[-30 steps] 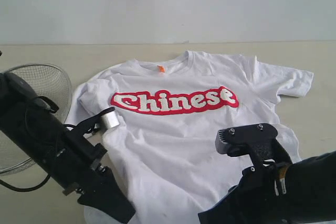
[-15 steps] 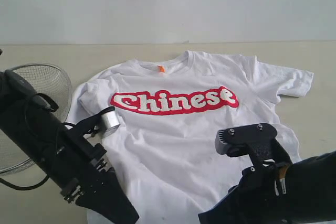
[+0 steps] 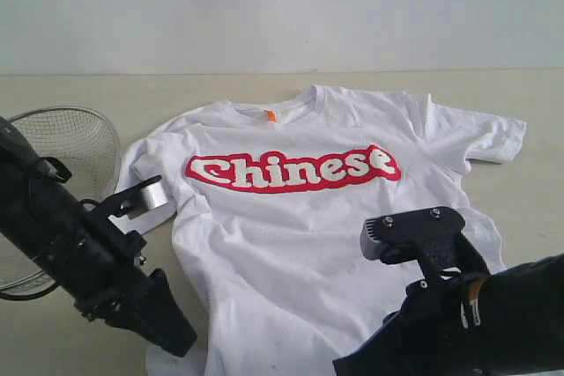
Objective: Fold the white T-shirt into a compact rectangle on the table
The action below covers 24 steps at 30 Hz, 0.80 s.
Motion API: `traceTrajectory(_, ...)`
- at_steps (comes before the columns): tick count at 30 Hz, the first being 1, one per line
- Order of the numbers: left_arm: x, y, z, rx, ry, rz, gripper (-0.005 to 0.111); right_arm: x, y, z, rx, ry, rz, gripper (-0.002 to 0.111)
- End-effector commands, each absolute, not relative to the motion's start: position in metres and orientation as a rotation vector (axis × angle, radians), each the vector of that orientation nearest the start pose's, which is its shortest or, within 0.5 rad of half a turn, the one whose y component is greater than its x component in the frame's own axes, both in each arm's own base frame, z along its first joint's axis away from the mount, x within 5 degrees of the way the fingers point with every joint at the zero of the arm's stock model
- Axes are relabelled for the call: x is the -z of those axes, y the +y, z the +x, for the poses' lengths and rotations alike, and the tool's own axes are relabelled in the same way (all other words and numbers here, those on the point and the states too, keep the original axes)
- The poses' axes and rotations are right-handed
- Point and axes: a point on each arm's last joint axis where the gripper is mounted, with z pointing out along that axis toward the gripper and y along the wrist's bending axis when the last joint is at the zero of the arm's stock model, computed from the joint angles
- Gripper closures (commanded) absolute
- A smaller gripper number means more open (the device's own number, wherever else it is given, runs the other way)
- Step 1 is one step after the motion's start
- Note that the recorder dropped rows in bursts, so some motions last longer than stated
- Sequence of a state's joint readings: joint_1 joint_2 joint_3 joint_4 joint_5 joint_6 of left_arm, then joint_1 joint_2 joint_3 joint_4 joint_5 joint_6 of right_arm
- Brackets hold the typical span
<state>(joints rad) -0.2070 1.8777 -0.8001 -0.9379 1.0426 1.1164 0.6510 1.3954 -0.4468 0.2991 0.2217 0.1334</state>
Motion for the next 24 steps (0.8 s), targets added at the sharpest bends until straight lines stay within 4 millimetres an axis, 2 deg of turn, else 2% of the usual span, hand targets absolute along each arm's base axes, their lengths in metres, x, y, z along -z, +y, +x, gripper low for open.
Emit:
traceTrajectory(1,-0.120,-0.118,0.250,1.215,2.746,0.963,0.047,-0.151,0.132,0.165,-0.424,2.687,-0.334,0.108)
traceTrajectory(6,-0.121,-0.121,0.251,1.228,2.629,1.058,0.047,-0.151,0.132,0.165,-0.425,2.685,-0.333,0.108)
traceTrajectory(9,-0.120,-0.120,0.247,1.219,2.527,1.197,0.047,-0.151,0.132,0.165,-0.425,2.685,-0.333,0.108)
traceTrajectory(15,-0.115,-0.118,0.238,1.200,2.403,1.366,0.037,-0.151,0.132,0.165,-0.425,2.685,-0.333,0.108)
traceTrajectory(24,-0.113,-0.118,0.233,1.143,2.077,1.655,0.036,-0.151,0.132,0.165,-0.425,2.685,-0.333,0.108)
